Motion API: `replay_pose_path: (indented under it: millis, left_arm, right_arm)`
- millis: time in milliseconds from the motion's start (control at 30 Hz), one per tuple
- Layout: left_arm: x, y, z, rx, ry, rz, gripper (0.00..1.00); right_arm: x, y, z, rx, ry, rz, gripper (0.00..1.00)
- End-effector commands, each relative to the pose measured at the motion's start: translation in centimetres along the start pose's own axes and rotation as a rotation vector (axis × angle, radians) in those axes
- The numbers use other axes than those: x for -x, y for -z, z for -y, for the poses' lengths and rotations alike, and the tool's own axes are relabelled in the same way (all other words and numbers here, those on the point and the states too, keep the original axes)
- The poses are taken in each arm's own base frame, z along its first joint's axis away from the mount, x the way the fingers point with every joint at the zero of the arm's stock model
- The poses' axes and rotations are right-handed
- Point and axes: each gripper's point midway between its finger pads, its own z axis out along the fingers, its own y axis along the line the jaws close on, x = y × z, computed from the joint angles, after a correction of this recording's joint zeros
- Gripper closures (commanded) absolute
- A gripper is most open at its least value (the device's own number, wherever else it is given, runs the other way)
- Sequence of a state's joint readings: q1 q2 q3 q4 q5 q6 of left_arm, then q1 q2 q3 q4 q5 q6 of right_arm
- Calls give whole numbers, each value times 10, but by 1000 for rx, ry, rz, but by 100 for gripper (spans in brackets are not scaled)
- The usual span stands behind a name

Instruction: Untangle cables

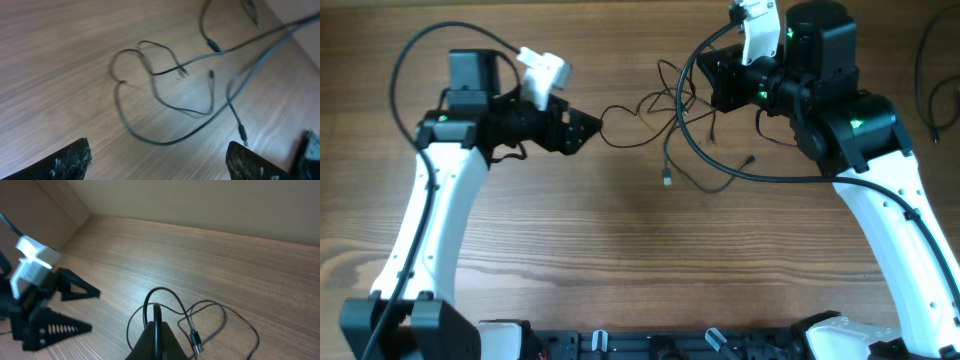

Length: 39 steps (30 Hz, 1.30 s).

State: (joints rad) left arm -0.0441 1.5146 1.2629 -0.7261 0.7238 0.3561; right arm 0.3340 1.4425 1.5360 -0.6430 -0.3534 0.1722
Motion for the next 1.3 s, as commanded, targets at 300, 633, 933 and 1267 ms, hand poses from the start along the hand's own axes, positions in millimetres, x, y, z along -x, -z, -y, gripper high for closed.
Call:
replay_pose_path:
  millis: [300, 633, 933, 1267]
  left_arm:
    - [32, -44, 59, -161, -283, 89, 11]
    - [32, -69, 51, -180, -297, 90, 10]
    - [35, -97, 39, -226, -290, 123, 11]
    - [19, -108, 72, -318, -282, 57, 16]
  right_arm:
    - [-2, 5, 2, -19, -44, -14, 96]
    - [-5, 5, 1, -16, -52, -27, 96]
    - [-6, 5, -6, 27, -75, -33, 96]
    - [-3, 5, -7, 31, -70, -23, 96]
